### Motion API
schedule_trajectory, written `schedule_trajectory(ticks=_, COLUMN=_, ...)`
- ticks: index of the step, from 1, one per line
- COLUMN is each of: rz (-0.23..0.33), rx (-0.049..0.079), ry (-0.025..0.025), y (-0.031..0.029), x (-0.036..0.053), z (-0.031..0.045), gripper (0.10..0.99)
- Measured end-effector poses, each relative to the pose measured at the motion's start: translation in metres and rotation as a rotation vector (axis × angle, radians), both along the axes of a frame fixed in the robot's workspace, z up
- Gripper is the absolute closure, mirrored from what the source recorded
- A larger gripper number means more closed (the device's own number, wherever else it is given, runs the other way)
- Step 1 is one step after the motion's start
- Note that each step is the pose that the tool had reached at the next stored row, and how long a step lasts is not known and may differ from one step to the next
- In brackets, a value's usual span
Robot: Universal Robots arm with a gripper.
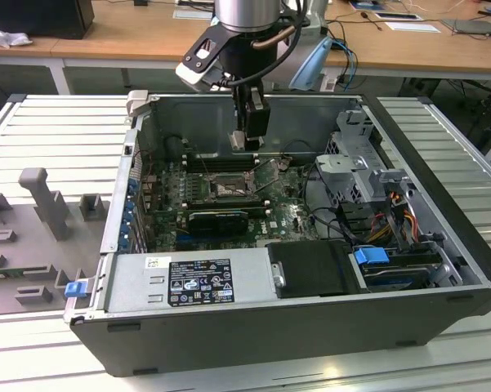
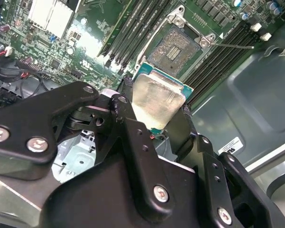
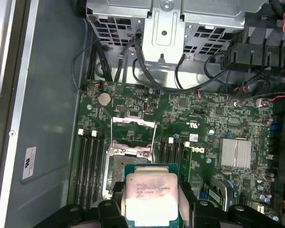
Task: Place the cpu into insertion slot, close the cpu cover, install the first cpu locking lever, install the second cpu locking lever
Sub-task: 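Place the cpu into insertion slot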
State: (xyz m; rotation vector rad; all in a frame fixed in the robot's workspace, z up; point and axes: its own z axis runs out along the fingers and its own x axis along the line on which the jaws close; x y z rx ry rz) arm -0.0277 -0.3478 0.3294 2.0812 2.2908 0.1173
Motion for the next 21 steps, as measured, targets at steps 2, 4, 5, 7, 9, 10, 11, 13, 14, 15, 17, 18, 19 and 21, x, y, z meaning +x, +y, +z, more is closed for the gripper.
schedule_trajectory(ticks=2, rz=0.000, rx=0.000, ry=-0.0001, y=0.0000, x=0.0000, z=-0.0020, gripper=0.557)
schedule_trajectory(ticks=4, rz=0.000, rx=0.000, ry=0.0000, y=0.0000, x=0.0000, z=-0.0033, gripper=0.557)
schedule_trajectory(ticks=5, rz=0.000, rx=0.000, ry=0.0000, y=0.0000, x=0.0000, z=-0.0043, gripper=0.557)
schedule_trajectory(ticks=7, rz=0.000, rx=0.000, ry=0.0000, y=0.0000, x=0.0000, z=-0.0066, gripper=0.557)
schedule_trajectory(ticks=9, rz=0.000, rx=0.000, ry=0.0000, y=0.0000, x=0.0000, z=-0.0083, gripper=0.557)
schedule_trajectory(ticks=10, rz=0.000, rx=0.000, ry=0.0000, y=0.0000, x=0.0000, z=-0.0092, gripper=0.557)
schedule_trajectory(ticks=11, rz=0.000, rx=0.000, ry=0.0000, y=0.0000, x=0.0000, z=-0.0106, gripper=0.557)
schedule_trajectory(ticks=13, rz=0.000, rx=0.000, ry=0.0000, y=0.0000, x=0.0000, z=-0.0134, gripper=0.557)
schedule_trajectory(ticks=14, rz=0.000, rx=0.000, ry=-0.0001, y=0.0000, x=0.0000, z=-0.0142, gripper=0.557)
schedule_trajectory(ticks=15, rz=0.000, rx=0.000, ry=0.0000, y=0.0000, x=0.0000, z=-0.0155, gripper=0.557)
schedule_trajectory(ticks=17, rz=0.000, rx=0.000, ry=0.0000, y=0.0000, x=0.0000, z=-0.0178, gripper=0.557)
schedule_trajectory(ticks=18, rz=0.000, rx=0.000, ry=0.0000, y=0.0000, x=0.0000, z=-0.0187, gripper=0.557)
schedule_trajectory(ticks=19, rz=0.000, rx=0.000, ry=0.0000, y=0.0000, x=0.0000, z=-0.0201, gripper=0.557)
schedule_trajectory(ticks=21, rz=0.000, rx=0.000, ry=0.0000, y=0.0000, x=0.0000, z=-0.0229, gripper=0.557)
